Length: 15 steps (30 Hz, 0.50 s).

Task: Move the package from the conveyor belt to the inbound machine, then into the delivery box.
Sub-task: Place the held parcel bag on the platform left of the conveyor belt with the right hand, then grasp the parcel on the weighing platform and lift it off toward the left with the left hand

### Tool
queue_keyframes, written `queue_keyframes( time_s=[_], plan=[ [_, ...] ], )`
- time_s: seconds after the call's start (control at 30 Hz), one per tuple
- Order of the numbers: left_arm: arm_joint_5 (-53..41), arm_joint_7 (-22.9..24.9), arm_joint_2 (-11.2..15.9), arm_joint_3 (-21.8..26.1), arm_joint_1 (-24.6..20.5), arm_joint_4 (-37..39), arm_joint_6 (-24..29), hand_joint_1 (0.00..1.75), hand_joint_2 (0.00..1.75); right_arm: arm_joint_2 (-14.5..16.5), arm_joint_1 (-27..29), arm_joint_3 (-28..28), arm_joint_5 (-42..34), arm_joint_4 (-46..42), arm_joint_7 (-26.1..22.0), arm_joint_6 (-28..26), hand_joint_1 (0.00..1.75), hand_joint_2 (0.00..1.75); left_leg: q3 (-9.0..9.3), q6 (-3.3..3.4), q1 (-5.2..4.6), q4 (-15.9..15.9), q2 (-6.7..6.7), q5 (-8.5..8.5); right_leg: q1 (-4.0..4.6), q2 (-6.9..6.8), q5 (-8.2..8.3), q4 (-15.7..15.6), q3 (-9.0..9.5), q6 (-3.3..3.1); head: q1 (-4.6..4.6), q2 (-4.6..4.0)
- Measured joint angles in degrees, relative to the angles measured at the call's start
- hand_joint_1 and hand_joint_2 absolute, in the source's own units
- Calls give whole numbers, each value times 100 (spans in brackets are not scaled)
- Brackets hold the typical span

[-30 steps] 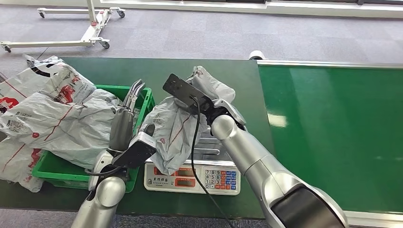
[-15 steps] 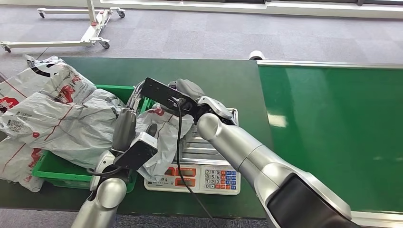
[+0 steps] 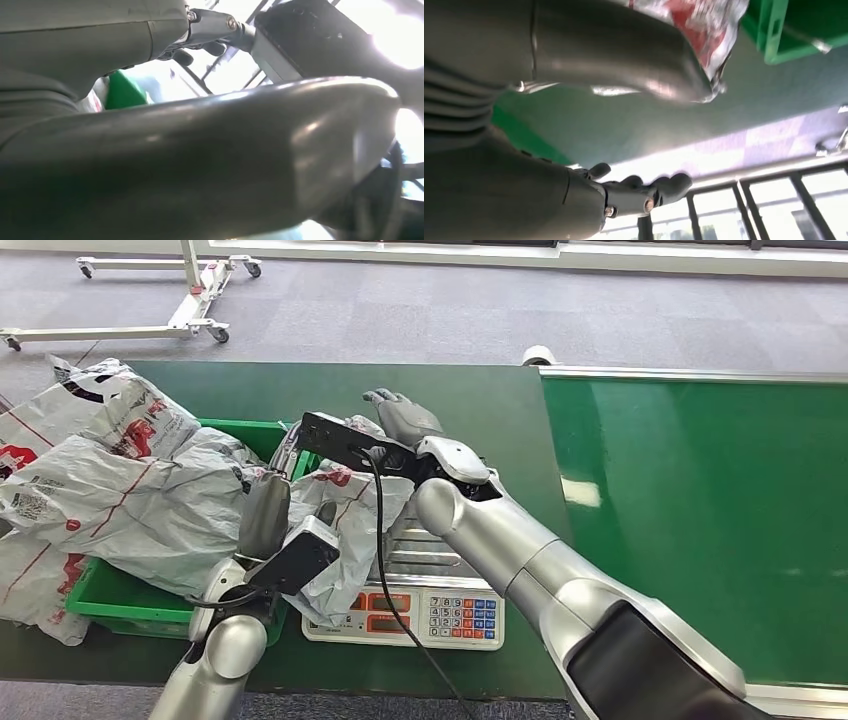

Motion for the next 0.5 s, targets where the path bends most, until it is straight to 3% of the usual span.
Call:
queue_keyframes(
  time_s=[0.07,0.17,0.23,0.37,0.43,0.5],
  plan=[
    [-780,237,14,-27,-42,-64,156,0,0,-250,295,-148,611,-489,143,-311,0,0,2,1,2,1,-15,0,0,-16,-2,-2,9,0,-1,0],
    [-1713,523,81,-51,-236,-56,318,0,0,-925,1072,-711,1889,-1649,123,-483,0,0,0,3,4,5,-68,1,-3,-66,-10,-9,32,6,3,0],
    [-2089,592,164,-38,-388,36,412,0,0,-1380,1593,-1205,2675,-2416,-73,-513,0,0,-9,7,1,8,-81,0,-8,-79,-7,-10,35,13,3,0],
    [-2474,609,297,-22,-638,260,519,0,0,-1990,2189,-1935,3712,-3464,-315,-548,0,0,-16,13,-5,17,-45,-2,-11,-49,4,-11,10,21,-1,0],
    [-2721,653,464,-44,-888,518,587,0,0,-2487,2263,-2043,4427,-3894,-402,-738,0,0,-23,17,-8,20,-50,4,-10,-53,7,-12,3,23,0,0],
    [-2847,625,737,-114,-1289,1012,673,0,0,-3174,2294,-2150,4738,-4369,-671,-872,0,0,-27,19,-11,22,-60,10,-9,-61,9,-12,4,26,2,0]
  ],
)
